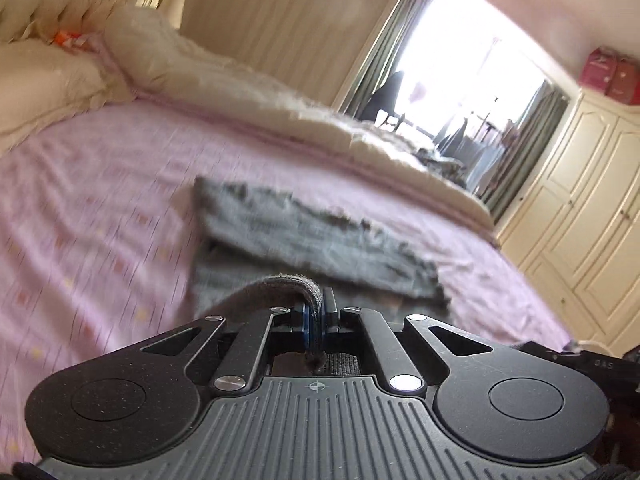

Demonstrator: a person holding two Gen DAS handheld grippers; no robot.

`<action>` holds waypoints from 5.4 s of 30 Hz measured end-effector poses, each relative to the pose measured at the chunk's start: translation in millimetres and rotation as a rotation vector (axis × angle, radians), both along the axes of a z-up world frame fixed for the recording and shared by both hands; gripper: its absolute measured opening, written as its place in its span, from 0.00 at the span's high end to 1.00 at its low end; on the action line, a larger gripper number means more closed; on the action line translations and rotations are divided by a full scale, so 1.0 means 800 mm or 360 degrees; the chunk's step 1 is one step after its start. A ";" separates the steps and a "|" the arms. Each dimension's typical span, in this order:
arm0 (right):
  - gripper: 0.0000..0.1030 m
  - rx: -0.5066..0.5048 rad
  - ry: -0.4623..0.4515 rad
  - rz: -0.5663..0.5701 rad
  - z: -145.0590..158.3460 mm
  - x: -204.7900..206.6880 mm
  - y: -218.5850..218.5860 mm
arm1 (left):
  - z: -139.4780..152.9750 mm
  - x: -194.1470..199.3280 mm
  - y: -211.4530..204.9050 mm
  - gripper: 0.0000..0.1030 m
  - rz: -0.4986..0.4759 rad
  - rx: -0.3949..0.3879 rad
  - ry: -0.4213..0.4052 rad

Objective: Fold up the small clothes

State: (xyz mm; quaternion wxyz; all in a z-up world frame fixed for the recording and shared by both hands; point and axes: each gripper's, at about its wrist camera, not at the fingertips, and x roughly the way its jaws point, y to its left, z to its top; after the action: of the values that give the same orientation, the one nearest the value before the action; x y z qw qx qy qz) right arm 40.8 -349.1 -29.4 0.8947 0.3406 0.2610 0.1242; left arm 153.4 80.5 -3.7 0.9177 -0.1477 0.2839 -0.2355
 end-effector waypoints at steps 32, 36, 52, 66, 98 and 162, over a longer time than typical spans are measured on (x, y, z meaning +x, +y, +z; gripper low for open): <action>0.46 -0.0256 0.0274 -0.0293 -0.107 0.385 -0.083 | -0.078 0.375 -0.105 0.58 0.0268 0.0138 0.0117; 0.31 -0.0343 0.0170 -0.0311 -0.084 0.373 -0.077 | -0.049 0.356 -0.099 0.42 0.0243 0.0179 0.0011; 0.27 -0.0918 0.0107 0.0201 -0.083 0.337 0.061 | -0.100 0.279 -0.170 0.25 -0.0124 0.0730 -0.0070; 0.25 -0.0934 0.0185 -0.0037 -0.100 0.350 0.020 | -0.108 0.287 -0.128 0.16 -0.0001 0.0687 -0.0036; 0.60 -0.0030 0.0243 -0.0229 -0.129 0.226 -0.077 | -0.126 0.279 -0.056 0.84 0.0062 0.0085 0.0390; 0.51 -0.0560 0.0144 -0.0233 -0.071 0.251 -0.110 | -0.127 0.165 -0.201 0.41 -0.0239 0.0407 0.0168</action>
State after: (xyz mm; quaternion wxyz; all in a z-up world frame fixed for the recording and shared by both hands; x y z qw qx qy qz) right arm 241.5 -437.0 -86.6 0.9343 0.2024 0.2933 -0.0042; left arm 285.5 -80.6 -104.9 0.8927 -0.0202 0.3695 -0.2572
